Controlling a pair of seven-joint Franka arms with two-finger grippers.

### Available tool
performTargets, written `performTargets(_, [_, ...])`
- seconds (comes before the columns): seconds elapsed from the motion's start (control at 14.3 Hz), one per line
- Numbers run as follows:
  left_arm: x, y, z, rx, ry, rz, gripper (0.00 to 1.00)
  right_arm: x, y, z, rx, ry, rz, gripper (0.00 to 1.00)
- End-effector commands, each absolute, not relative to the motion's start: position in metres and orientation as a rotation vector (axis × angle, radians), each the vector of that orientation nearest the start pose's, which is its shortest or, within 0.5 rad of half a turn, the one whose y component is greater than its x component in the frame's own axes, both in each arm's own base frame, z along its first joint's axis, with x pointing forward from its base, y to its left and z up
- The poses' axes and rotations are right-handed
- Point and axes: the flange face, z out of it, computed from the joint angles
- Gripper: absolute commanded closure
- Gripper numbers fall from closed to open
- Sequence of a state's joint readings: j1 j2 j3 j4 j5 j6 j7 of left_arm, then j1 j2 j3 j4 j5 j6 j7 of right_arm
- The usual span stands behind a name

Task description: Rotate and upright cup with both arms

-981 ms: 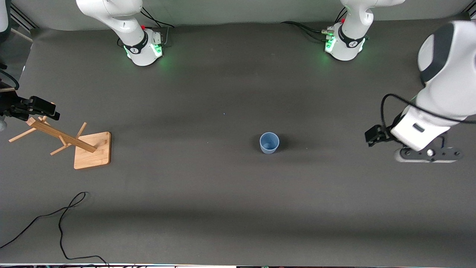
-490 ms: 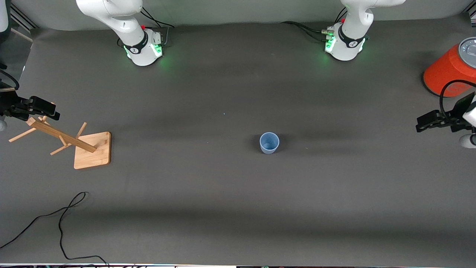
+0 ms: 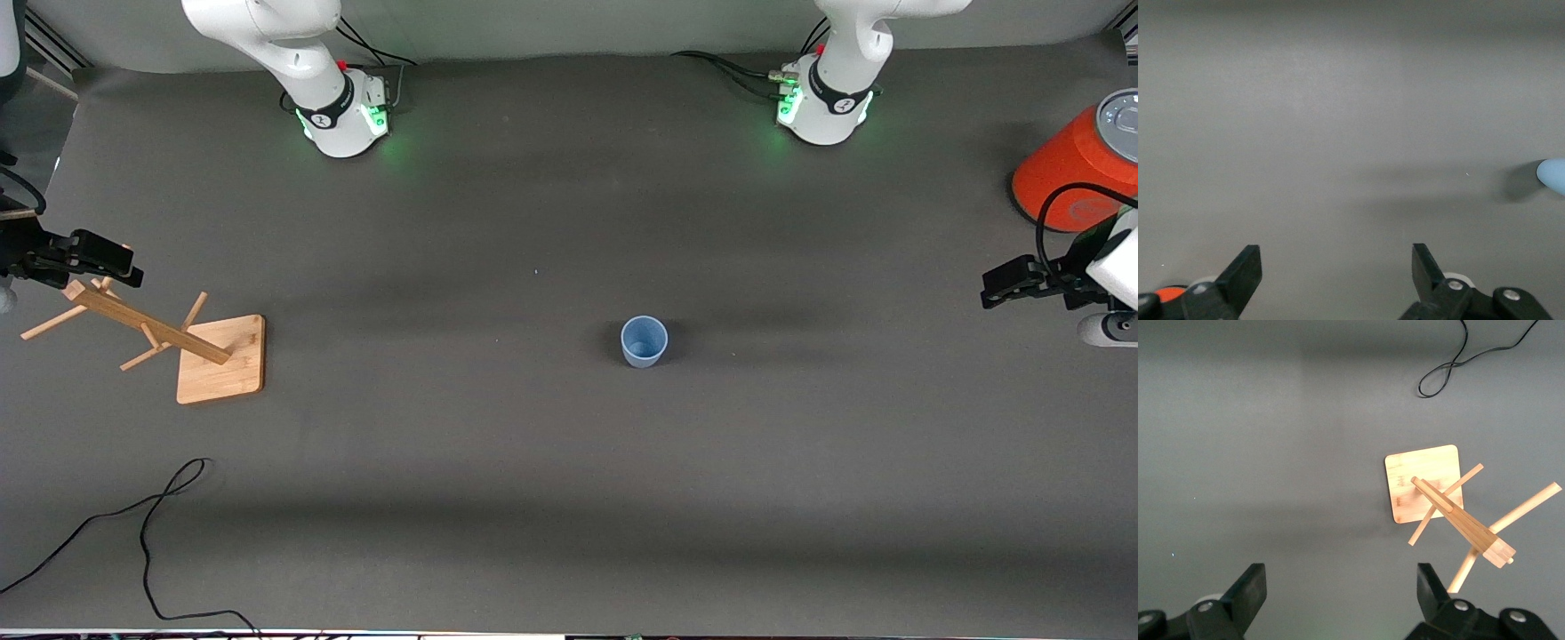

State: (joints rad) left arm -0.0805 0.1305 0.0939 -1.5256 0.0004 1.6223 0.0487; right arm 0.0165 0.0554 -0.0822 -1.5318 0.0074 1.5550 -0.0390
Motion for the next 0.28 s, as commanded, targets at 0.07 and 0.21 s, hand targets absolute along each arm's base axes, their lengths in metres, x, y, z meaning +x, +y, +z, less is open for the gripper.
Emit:
performTargets(0.07, [0.5903, -0.0008, 0.5778, -3.137, 0.044, 0.065, 0.00, 0.5666, -0.0316, 0.6119, -3.133, 0.022, 0.045, 0.00])
performTargets(0.21, [0.5902, 0.0015, 0.5770, -3.141, 0.038, 0.067, 0.00, 0.5667, -0.0325, 0.6120, -3.133, 0.024, 0.042, 0.00])
